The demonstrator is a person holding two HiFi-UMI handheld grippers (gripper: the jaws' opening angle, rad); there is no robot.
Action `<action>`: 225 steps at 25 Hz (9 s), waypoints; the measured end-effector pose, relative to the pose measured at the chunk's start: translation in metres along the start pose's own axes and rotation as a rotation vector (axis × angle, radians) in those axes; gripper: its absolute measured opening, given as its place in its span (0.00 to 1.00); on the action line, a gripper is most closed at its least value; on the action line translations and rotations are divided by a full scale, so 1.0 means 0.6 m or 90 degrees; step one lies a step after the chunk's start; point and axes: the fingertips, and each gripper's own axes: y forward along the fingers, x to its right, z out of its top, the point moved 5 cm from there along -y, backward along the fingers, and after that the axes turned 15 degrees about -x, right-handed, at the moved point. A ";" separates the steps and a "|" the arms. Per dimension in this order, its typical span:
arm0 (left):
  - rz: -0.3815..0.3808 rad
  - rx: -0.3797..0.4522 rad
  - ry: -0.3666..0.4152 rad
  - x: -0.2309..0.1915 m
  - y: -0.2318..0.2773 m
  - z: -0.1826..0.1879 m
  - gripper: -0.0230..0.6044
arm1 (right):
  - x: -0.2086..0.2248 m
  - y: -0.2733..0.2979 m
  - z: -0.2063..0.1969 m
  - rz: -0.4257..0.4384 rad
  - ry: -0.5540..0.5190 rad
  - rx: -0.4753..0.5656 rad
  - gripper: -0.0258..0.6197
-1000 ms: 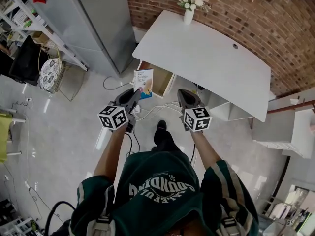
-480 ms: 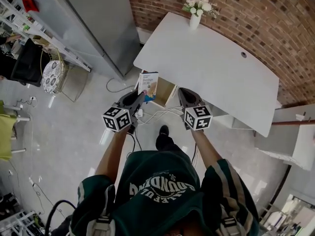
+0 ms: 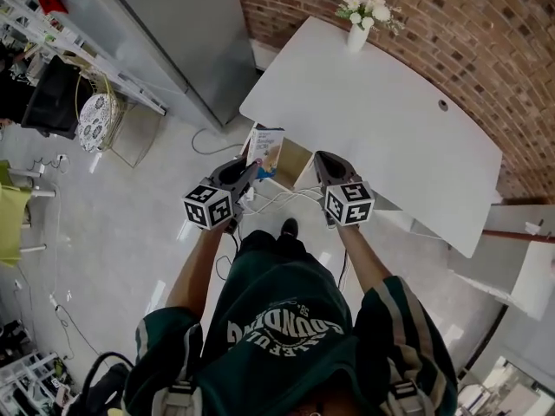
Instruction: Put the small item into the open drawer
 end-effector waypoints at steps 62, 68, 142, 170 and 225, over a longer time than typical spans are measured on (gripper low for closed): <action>0.032 -0.249 0.136 -0.257 0.287 -0.200 0.20 | -0.003 0.235 -0.197 -0.029 0.040 -0.175 0.08; 0.029 -0.263 0.128 -0.258 0.342 -0.226 0.20 | -0.005 0.241 -0.222 -0.027 0.059 -0.183 0.08; 0.107 -0.361 0.095 -0.392 0.604 -0.263 0.25 | 0.088 0.339 -0.371 -0.087 0.137 -0.276 0.08; 0.162 -0.345 0.165 -0.320 0.457 -0.246 0.12 | 0.029 0.307 -0.324 -0.046 0.066 -0.275 0.08; 0.268 0.046 0.253 -0.036 -0.021 0.153 0.06 | -0.085 0.030 0.140 -0.007 -0.146 0.082 0.08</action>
